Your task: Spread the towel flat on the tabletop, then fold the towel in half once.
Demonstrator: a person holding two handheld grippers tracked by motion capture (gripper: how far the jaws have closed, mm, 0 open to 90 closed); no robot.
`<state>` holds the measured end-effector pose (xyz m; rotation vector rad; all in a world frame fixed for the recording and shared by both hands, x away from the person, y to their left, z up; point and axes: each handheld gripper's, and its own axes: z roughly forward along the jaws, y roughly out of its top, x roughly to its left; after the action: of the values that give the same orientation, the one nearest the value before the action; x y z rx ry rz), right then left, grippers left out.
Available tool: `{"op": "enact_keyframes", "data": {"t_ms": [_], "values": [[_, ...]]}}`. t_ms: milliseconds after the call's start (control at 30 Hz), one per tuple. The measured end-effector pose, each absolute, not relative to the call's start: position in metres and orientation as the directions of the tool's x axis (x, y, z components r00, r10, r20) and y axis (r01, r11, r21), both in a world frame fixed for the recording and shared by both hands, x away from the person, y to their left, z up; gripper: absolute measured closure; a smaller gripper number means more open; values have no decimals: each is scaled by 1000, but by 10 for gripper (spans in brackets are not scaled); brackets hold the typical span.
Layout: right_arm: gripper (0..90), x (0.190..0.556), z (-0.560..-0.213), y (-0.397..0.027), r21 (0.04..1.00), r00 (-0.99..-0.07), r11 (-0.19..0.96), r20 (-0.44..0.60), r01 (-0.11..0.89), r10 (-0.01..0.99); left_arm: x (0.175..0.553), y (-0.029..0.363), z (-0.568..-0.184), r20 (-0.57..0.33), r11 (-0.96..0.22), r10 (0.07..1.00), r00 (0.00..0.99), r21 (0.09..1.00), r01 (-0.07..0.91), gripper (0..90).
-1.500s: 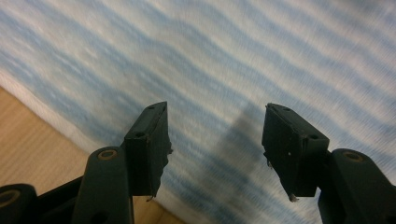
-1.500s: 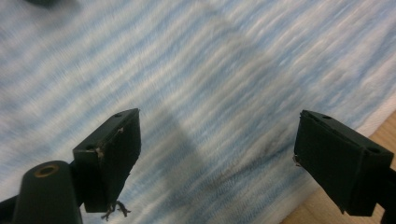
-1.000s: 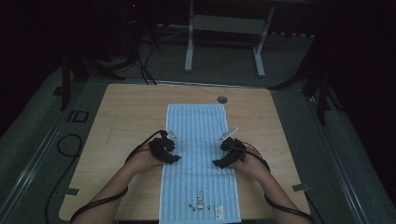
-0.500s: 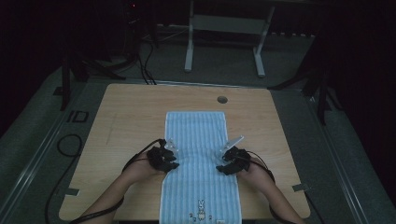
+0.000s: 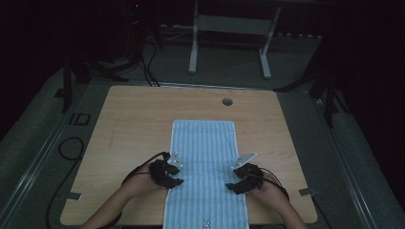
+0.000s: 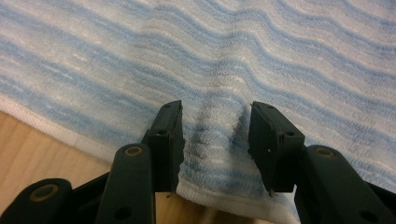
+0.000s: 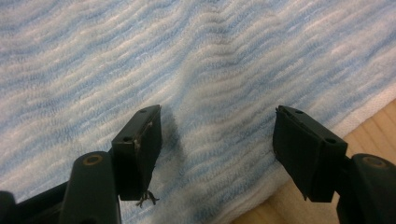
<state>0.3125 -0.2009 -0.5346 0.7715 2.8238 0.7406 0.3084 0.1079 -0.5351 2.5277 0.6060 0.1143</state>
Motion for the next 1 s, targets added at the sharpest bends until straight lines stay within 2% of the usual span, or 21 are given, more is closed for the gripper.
{"op": "enact_keyframes", "data": {"t_ms": [133, 233, 367, 467, 567, 800, 1000], "values": [[323, 312, -532, -199, 474, -862, 756, 14, 451, 506, 311, 109, -534, -86, -751, 443, 892, 508, 422, 524], [318, 317, -522, -204, 519, -849, 725, 3, 453, 529, 320, 113, -528, -83, -739, 475, 876, 503, 448, 510], [309, 341, -503, -217, 566, -816, 651, 69, 506, 575, 339, 121, -515, -73, -709, 515, 854, 524, 473, 510], [182, 363, -497, -221, 580, -818, 625, 136, 523, 559, 358, 126, -511, -58, -691, 554, 830, 523, 498, 510], [139, 380, -495, -216, 578, -823, 629, 143, 520, 549, 376, 129, -508, -43, -681, 584, 810, 517, 519, 510], [302, 418, -492, -215, 592, -812, 624, 93, 511, 577, 413, 134, -502, -37, -646, 634, 773, 525, 555, 470], [428, 451, -493, -217, 616, -775, 614, -9, 494, 631, 443, 137, -500, -42, -607, 673, 738, 539, 584, 470]]}}
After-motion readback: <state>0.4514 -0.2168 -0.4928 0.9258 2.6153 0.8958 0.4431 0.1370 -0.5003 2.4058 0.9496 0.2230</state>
